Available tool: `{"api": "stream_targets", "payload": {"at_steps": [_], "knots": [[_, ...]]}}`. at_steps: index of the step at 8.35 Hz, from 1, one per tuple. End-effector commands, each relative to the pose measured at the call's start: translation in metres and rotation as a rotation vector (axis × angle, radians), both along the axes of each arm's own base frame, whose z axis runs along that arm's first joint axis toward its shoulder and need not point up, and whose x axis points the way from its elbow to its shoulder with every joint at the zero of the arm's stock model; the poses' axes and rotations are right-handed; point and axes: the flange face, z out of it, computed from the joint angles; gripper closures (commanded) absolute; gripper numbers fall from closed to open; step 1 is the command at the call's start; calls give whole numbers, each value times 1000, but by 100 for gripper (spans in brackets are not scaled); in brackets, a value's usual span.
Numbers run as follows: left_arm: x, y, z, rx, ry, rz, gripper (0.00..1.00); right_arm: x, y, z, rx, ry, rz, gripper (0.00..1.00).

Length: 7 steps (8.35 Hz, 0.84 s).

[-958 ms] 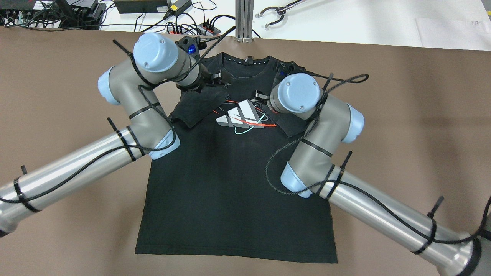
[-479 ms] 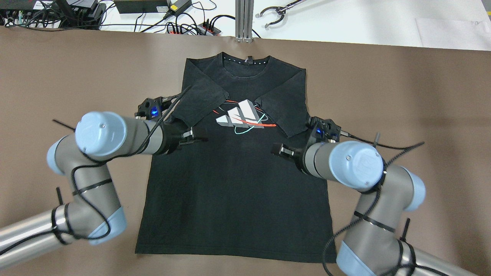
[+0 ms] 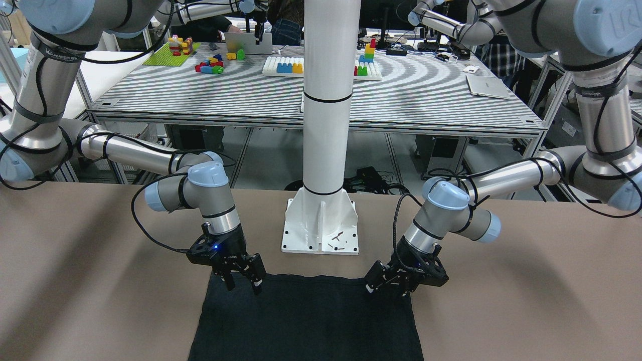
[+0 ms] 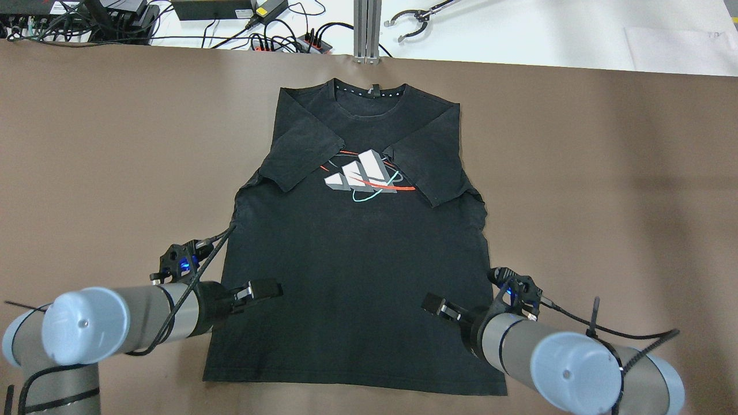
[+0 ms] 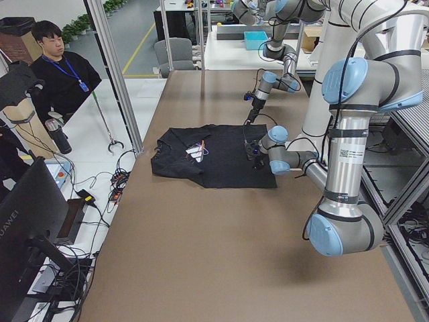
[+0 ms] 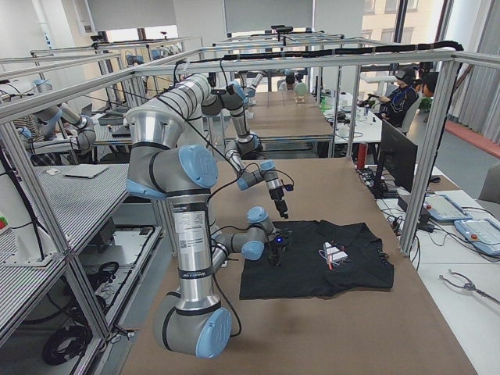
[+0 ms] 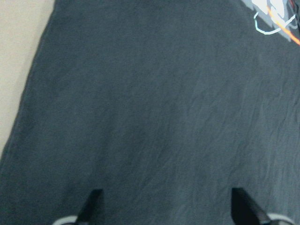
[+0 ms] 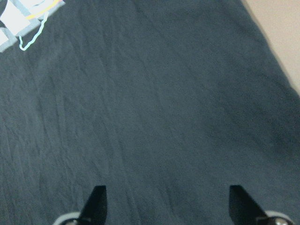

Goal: Fold clothes
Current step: 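Grasp the two hem corners nearest the robot with both grippers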

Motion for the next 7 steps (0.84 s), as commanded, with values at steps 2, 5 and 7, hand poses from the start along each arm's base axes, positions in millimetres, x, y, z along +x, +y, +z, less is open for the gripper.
{"api": "stream_targets", "payload": {"at_steps": [2,5,7], "knots": [[-5,103,68,-20,-74,24,5,36,90,93,-17,-99,26,7],[9,106,93,-24,-122,27,5,35,94,94,-15,-97,36,7],[11,106,99,-25,-134,25,5,35,94,94,-15,-97,38,7]]}}
